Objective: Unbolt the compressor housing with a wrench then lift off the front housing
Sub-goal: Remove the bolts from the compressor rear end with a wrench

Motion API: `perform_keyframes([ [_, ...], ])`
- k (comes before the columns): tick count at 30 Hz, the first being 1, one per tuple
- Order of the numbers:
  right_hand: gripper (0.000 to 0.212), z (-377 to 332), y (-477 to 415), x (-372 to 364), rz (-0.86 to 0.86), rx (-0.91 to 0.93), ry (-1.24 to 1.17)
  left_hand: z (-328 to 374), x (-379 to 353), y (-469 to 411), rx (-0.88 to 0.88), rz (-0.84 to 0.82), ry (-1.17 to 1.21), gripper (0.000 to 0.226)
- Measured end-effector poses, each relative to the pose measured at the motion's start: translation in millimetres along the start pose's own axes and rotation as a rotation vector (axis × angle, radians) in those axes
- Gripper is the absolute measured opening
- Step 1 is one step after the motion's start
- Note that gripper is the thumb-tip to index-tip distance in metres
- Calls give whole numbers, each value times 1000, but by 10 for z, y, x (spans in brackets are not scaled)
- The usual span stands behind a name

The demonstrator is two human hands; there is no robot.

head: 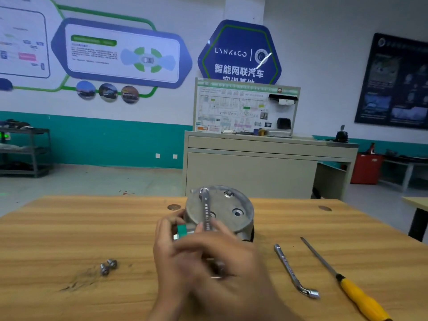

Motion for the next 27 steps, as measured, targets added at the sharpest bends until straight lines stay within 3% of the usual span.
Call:
perform_keyframes([
  [3, 18, 353, 171, 698, 303, -54, 124, 55, 48, -7, -31, 27, -7, 24],
  [7, 27, 1210, -69, 1077, 393, -293, 468, 71, 18, -14, -28, -12, -33, 25],
  [10, 46, 2059, -542, 905, 127, -627, 659, 139, -66, 0, -71, -47, -68, 23],
  [14, 72, 2474, -1012, 152, -202, -900, 262, 163, -204, 45, -63, -97, -123, 32],
  [17, 75, 2238, -1187, -416, -492, -795, 401, 254, -198, 62, -121, -58, -165, 42],
  [20, 68, 1655, -1153, -895, -668, -514, 573, 348, -206, 71, -215, -31, -236, 40],
  [25, 26, 448, -818, -1004, -562, 5, 726, 403, -202, 10, -217, -60, -319, 25],
  [27, 33, 142, -529, -845, -494, 80, 547, 384, -210, 5, -219, -90, -332, 40],
])
Point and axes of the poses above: each hand's wrist, its own y-axis away from the middle knuckle, its own x-axis out of the back of the hand, z = x × y, the point moved 10 cm from there along -y, towards the middle knuckle, and after that the axes turned 1 degree about -x, right-handed, at the moved point
